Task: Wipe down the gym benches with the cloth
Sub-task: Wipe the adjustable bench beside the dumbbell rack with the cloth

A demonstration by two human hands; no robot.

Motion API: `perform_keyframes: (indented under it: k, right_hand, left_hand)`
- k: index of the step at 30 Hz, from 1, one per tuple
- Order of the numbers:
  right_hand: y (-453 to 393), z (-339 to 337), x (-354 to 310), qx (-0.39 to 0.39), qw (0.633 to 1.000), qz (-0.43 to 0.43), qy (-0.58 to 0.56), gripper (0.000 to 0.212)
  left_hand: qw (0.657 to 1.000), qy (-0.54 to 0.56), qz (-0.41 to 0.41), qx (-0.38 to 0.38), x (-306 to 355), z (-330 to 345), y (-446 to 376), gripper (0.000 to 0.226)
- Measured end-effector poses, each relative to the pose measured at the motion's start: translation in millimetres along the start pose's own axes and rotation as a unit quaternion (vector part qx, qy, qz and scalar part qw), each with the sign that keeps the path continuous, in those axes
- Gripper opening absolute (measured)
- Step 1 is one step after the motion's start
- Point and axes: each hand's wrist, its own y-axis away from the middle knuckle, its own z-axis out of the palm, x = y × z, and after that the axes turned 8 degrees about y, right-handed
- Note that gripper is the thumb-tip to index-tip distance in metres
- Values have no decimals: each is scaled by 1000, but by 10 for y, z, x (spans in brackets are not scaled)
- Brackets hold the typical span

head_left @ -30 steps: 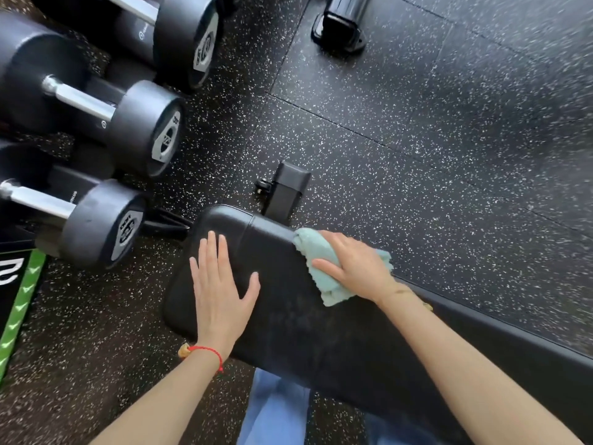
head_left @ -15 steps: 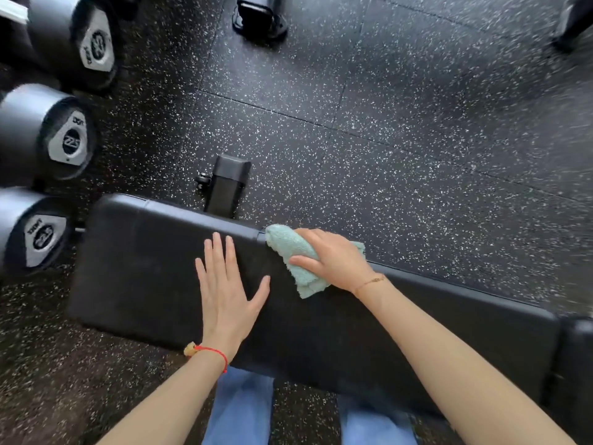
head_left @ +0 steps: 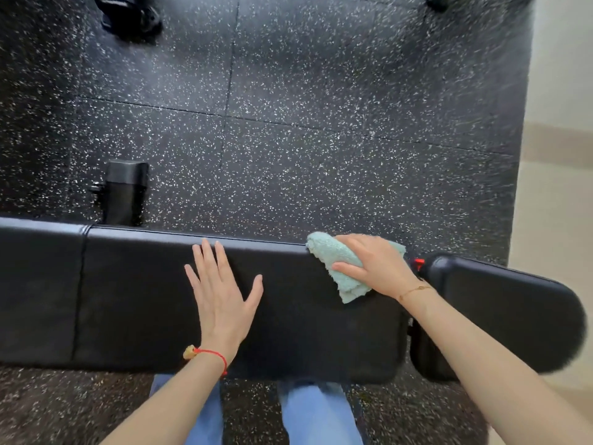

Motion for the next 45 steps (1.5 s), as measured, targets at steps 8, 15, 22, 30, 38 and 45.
perform_keyframes:
  k: [8,15,22,30,38,45]
  right_hand:
    - [451,43,397,81,994,47,-51,52]
    - [848,-123,226,148,979,109,-90,47]
    - [1792,-457,-219,237,957,137,-92,51]
    - [3556,-800,-882,312,930,171,-90,55]
    - [5038,-956,-1151,358,905,210,-95,55]
    - [5831,-956,-719,376,887,247,-104,57]
  left_hand:
    - [996,16,80,-42,717,48,291,83]
    - [982,68,161,-71,901,-363,427,62]
    - [965,102,242,-30,935,-1223,763,47]
    - [948,93,305,9,1008,-2396,1879,40]
    - [930,91,356,22,1414,-3077,2871,35]
    - [920,94,380,29,2234,-3139,3350,32]
